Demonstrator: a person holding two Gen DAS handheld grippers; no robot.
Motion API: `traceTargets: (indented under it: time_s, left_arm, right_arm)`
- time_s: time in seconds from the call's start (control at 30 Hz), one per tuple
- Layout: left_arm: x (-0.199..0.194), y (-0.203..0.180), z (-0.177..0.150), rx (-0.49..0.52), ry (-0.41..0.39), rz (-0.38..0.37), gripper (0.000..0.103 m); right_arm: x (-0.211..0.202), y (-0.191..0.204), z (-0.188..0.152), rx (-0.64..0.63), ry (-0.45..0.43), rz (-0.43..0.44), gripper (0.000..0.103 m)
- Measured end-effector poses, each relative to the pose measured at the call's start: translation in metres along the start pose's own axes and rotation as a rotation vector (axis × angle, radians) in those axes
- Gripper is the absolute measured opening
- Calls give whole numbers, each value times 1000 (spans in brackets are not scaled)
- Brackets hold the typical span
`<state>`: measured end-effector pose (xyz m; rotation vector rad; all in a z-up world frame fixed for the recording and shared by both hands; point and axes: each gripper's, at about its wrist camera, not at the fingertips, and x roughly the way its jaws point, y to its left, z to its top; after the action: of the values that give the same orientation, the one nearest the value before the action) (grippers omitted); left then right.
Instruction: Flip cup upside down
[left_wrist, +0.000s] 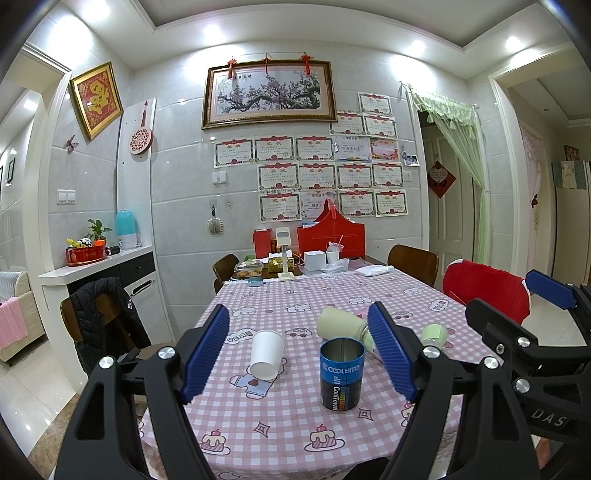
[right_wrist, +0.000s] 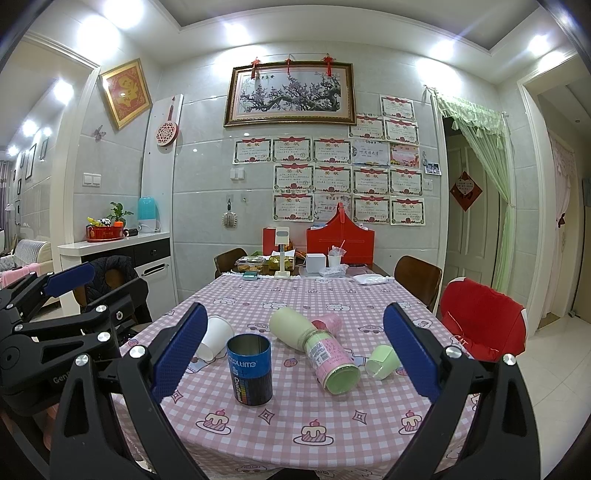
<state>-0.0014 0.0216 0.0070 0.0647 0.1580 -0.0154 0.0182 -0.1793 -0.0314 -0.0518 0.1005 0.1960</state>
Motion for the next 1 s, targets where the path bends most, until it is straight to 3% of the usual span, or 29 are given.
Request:
traceTargets:
  time_s: [1.0]
  left_arm:
    - [3,2,-2,3,13,4,77]
  right_arm:
    - [1,-2,0,5,13,0,92]
